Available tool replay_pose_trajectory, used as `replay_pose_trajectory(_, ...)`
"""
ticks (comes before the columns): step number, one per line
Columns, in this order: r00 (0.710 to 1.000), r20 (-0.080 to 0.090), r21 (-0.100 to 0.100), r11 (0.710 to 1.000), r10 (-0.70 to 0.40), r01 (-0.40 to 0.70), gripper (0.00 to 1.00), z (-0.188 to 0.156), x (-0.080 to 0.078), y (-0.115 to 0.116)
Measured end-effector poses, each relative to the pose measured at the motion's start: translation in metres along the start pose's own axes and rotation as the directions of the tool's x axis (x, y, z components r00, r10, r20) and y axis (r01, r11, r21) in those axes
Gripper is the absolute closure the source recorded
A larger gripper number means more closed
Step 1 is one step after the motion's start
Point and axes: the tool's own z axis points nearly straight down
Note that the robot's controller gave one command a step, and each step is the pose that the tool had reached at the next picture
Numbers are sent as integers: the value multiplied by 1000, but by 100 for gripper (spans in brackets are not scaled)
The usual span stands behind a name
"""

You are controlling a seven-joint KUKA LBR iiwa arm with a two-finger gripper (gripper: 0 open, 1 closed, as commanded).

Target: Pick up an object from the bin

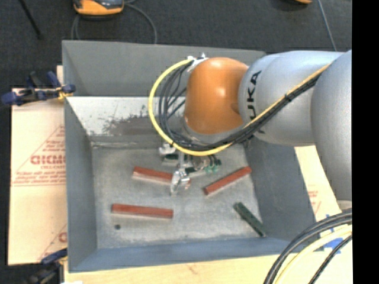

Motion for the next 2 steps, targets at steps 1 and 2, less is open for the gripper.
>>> replay_pose_trajectory(1,969,13,1,969,-249,249,100,67,-12,6)
replay_pose_trajectory(2,969,13,0,969,-248,248,100,67,-12,6)
